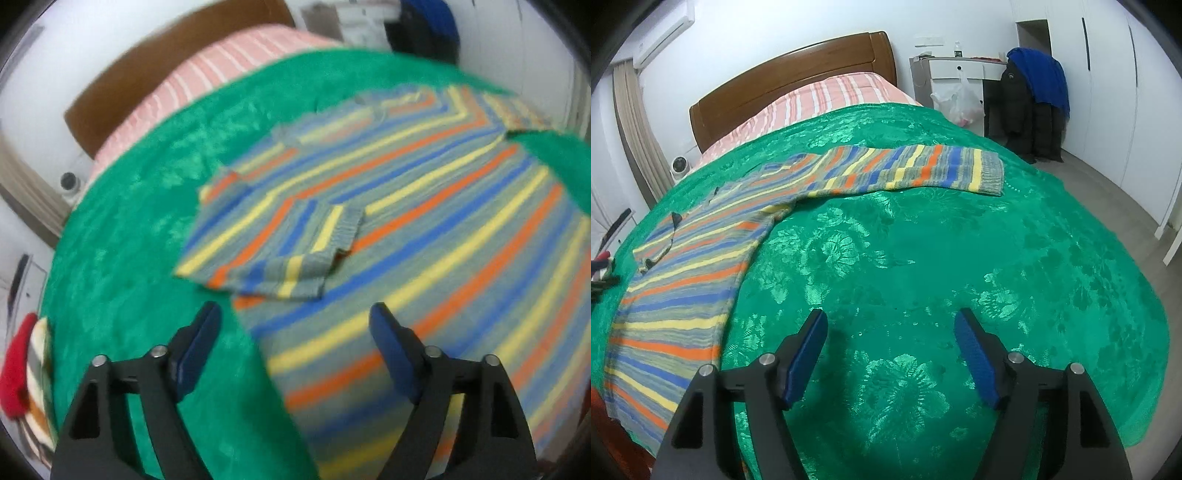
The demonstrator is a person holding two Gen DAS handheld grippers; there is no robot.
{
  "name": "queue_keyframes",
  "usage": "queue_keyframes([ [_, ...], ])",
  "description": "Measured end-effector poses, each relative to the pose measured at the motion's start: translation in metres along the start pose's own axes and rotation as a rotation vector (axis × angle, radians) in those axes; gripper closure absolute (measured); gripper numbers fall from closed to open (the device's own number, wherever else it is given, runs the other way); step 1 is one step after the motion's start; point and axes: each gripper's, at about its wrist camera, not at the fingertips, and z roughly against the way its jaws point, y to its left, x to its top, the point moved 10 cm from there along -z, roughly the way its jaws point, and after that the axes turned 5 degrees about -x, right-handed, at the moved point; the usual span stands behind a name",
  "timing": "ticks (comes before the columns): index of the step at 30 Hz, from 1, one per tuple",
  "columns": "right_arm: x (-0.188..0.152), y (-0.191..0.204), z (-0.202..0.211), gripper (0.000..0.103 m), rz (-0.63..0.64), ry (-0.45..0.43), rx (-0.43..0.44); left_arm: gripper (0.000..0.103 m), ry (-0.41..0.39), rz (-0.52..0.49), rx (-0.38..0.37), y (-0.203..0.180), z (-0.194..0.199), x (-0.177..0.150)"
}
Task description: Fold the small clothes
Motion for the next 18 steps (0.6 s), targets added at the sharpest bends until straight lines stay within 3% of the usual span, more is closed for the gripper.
queue_keyframes([
  [3,0.001,0.0,0.001,0.032,-0.006,-0.003,0.006,0.025,0.011,0.048,0.044,0.013,-0.029,0.013],
  [4,0.001,0.0,0.001,0.032,-0.006,-0.002,0.006,0.043,0.005,0.067,0.029,0.016,-0.034,0.016],
  [5,0.001,0.0,0.001,0.032,-0.005,-0.001,0.004,0.089,0.007,0.086,-0.005,0.016,-0.038,0.018],
  [6,0.001,0.0,0.001,0.032,-0.004,0.0,0.003,0.096,0.027,0.12,-0.049,0.018,-0.043,0.018],
  [7,0.001,0.0,0.0,0.032,-0.003,0.0,0.002,0.1,0.028,0.171,-0.079,0.023,-0.043,0.018],
  [9,0.002,0.0,0.0,0.032,-0.004,-0.001,0.002,0.1,-0.053,0.316,-0.101,0.055,-0.02,0.023],
  [13,0.002,-0.001,0.001,0.032,-0.012,-0.005,0.013,0.1,-0.19,0.819,-0.154,0.171,0.023,-0.018],
  [15,0.002,-0.001,0.001,0.032,-0.013,-0.006,0.014,0.101,-0.198,1.053,-0.117,0.23,0.026,-0.064],
  [18,0.002,0.0,-0.001,0.03,-0.005,-0.005,0.009,0.101,-0.146,1.192,-0.062,0.265,0.017,-0.113],
])
